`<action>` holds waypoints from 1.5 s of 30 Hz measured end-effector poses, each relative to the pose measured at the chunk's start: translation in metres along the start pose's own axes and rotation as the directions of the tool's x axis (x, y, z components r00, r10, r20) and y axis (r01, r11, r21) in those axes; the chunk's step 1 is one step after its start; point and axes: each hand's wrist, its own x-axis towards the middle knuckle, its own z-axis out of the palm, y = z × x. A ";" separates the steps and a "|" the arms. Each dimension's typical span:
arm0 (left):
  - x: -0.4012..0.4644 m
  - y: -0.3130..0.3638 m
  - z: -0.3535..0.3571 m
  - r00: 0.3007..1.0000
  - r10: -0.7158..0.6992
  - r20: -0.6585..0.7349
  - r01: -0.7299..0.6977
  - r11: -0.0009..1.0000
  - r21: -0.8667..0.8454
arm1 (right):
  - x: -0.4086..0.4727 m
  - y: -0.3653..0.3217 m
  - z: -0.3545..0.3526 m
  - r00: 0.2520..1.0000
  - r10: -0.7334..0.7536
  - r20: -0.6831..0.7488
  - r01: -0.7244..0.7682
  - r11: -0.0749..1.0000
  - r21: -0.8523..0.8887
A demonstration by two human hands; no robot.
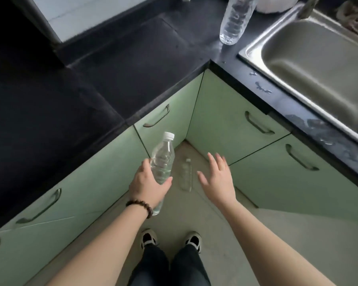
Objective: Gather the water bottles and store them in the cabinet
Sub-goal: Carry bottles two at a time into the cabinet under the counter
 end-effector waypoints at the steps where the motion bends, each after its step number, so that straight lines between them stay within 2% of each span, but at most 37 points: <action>1: 0.008 -0.011 0.018 1.000 -0.020 0.012 0.020 1.000 0.012 | 0.008 0.013 0.018 1.000 0.028 0.013 -0.028 1.000 0.007; 8: 0.067 -0.113 0.191 0.993 -0.105 0.046 0.105 0.994 -0.001 | 0.075 0.120 0.211 0.978 0.154 0.141 -0.165 0.984 0.066; 15: 0.121 -0.204 0.368 0.984 -0.179 0.024 0.180 0.981 -0.078 | 0.146 0.221 0.395 0.954 0.242 0.177 -0.256 0.965 0.060; 19: 0.146 -0.238 0.429 0.981 -0.194 -0.013 0.192 0.977 -0.097 | 0.181 0.253 0.462 0.952 0.261 0.156 -0.269 0.963 0.028; 24: 0.159 -0.265 0.463 0.979 -0.202 -0.039 0.197 0.974 -0.111 | 0.209 0.265 0.510 0.929 0.324 0.179 -0.329 0.944 0.002; 30: 0.159 -0.276 0.467 0.978 -0.204 -0.047 0.198 0.974 -0.106 | 0.213 0.269 0.515 0.949 0.303 0.090 -0.308 0.951 0.043; 35: 0.157 -0.257 0.445 0.980 -0.197 -0.027 0.192 0.974 -0.120 | 0.185 0.256 0.480 0.973 0.230 0.014 -0.230 0.965 0.127; 40: 0.123 -0.202 0.370 0.980 -0.197 0.018 0.198 0.975 -0.098 | 0.133 0.207 0.381 0.982 0.186 -0.016 -0.179 0.963 0.200; 45: 0.064 -0.131 0.253 0.977 -0.210 0.029 0.212 0.967 -0.140 | 0.066 0.136 0.247 0.985 0.173 0.001 -0.167 0.951 0.260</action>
